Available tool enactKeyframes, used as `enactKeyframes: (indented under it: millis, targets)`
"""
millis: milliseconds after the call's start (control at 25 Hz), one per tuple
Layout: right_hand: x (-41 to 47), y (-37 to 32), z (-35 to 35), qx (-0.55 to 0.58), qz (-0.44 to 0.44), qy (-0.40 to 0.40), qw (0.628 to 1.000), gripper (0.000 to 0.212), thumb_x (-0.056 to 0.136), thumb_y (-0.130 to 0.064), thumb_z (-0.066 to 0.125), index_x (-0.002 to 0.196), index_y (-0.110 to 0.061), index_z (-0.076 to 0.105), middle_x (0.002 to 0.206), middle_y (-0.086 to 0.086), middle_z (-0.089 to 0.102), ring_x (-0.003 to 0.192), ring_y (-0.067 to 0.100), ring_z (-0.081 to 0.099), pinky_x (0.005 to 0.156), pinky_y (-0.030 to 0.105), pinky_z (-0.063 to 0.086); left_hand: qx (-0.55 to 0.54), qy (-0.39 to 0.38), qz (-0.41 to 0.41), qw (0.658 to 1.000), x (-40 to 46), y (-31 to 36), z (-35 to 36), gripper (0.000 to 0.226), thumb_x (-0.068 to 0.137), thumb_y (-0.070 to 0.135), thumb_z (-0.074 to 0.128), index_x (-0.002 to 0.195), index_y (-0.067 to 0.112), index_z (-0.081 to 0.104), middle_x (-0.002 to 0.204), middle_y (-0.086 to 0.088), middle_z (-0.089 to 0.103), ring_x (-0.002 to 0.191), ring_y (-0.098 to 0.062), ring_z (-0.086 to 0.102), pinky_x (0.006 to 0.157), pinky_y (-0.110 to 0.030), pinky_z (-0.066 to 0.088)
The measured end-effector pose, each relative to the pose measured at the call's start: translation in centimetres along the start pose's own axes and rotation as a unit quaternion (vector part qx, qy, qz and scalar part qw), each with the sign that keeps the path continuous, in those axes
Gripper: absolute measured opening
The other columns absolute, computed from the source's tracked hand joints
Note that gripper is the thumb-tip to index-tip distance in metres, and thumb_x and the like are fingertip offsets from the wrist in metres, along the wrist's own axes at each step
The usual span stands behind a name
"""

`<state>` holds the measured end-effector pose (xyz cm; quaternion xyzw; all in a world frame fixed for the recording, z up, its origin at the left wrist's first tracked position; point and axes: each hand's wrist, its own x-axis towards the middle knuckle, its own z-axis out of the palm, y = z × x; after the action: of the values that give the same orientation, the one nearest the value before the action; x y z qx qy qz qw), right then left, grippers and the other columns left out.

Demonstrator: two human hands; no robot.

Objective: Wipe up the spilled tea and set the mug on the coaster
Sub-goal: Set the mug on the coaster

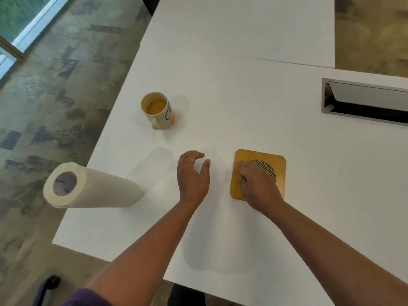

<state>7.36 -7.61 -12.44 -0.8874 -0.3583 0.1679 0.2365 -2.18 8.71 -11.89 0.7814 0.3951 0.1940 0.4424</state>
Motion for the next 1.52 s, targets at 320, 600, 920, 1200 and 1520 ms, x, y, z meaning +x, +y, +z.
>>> enactKeyframes:
  millis: [320,600,920,1200,1520]
  targets:
    - [10.8,-9.6,0.9,0.219,0.046,-0.053,0.973,0.055,0.092,-0.026,0.069,0.144,-0.021,0.051,0.144,0.000,0.056,0.124,0.015,0.057,0.102,0.028,0.046,-0.098,0.143,-0.142,0.975,9.1,0.2,-4.5,0.044,0.098,0.021,0.064,0.135,0.018,0.041,0.143,-0.003,0.042,0.122,-0.018,0.050,0.101,-0.032,0.049]
    - [21.6,-15.7,-0.3,0.217,0.026,-0.087,0.972,0.096,0.082,-0.027,0.078,0.159,-0.023,0.020,0.163,0.000,0.028,0.149,0.019,0.028,0.118,0.040,0.032,-0.124,0.145,-0.159,0.969,11.8,-1.4,-5.9,0.019,0.104,0.028,0.055,0.110,0.015,0.068,0.106,-0.001,0.070,0.097,-0.017,0.065,0.091,-0.040,0.058]
    - [23.3,-16.7,1.8,0.162,-0.020,-0.122,0.979,0.124,0.072,-0.024,0.084,0.157,-0.038,-0.004,0.162,-0.003,0.027,0.147,0.026,0.028,0.114,0.054,0.033,-0.157,0.127,-0.167,0.965,12.1,-1.6,-5.9,0.012,0.105,0.029,0.053,0.107,0.030,0.065,0.103,0.009,0.069,0.095,-0.010,0.065,0.086,-0.026,0.057]
    - [23.0,-15.6,2.7,0.229,0.003,-0.061,0.972,0.128,0.066,-0.034,0.091,0.156,-0.042,0.000,0.147,-0.007,0.049,0.138,0.022,0.041,0.112,0.056,0.033,-0.169,0.119,-0.139,0.968,12.1,-2.3,-5.4,0.024,0.104,0.025,0.055,0.126,0.028,0.066,0.129,0.010,0.068,0.115,-0.010,0.064,0.098,-0.024,0.051]
    - [17.4,-11.6,-1.5,0.250,0.025,-0.009,0.968,0.125,0.062,-0.036,0.092,0.151,-0.049,0.005,0.141,-0.014,0.053,0.137,0.014,0.042,0.113,0.059,0.028,-0.142,0.064,-0.054,0.986,7.5,1.3,-3.7,0.021,0.102,0.022,0.059,0.116,0.037,0.063,0.139,0.009,0.062,0.122,-0.012,0.060,0.100,-0.027,0.053]
